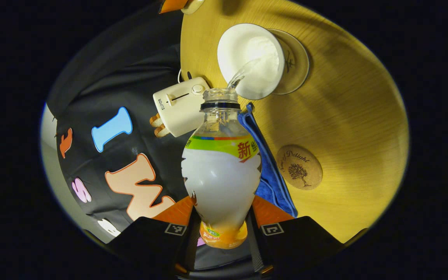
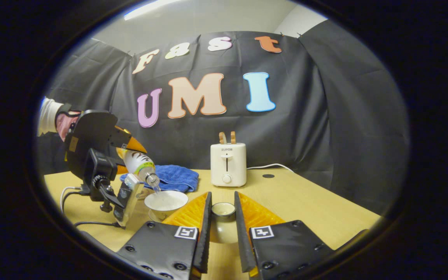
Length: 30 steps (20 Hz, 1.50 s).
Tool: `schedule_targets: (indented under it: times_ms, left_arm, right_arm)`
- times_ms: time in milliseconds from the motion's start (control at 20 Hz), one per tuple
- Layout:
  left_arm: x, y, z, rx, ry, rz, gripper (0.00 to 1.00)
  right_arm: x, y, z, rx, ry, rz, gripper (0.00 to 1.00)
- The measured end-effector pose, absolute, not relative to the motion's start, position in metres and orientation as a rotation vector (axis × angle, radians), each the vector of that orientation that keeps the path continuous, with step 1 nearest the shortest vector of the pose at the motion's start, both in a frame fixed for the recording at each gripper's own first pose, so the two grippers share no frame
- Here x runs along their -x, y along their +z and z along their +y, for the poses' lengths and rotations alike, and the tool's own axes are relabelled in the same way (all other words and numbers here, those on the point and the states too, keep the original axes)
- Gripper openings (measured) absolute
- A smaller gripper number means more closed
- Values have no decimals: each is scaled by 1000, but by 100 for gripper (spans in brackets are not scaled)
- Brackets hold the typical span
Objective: Open the teacup lid with one hand, grasp the water bottle and pour water into the teacup with the other hand; after pouring, place the water bottle on the coaster and then close the teacup lid.
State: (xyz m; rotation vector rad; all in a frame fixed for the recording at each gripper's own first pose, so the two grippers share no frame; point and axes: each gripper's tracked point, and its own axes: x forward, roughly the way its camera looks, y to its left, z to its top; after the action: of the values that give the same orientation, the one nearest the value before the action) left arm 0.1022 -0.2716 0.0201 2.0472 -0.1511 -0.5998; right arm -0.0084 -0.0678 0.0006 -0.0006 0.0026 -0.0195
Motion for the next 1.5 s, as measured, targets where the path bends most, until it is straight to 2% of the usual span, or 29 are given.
schedule_targets:
  times_ms: [750, 1100, 1250, 1500]
  left_arm:
    - [-100, 55, -284, -2279, -558, -228, 54]
    - [-98, 55, -289, -2309, -562, -253, 54]
    - [-101, 51, -284, -2263, -581, -224, 55]
    - [-99, 35, -269, -1974, -642, -133, 54]
  right_arm:
    - [8, 0, -67, 0, -15, 3, 35]
    - [8, 1, -67, 1, -14, 3, 35]
    - [8, 0, -67, 1, -14, 3, 35]
    - [7, 0, -67, 0, -12, 2, 35]
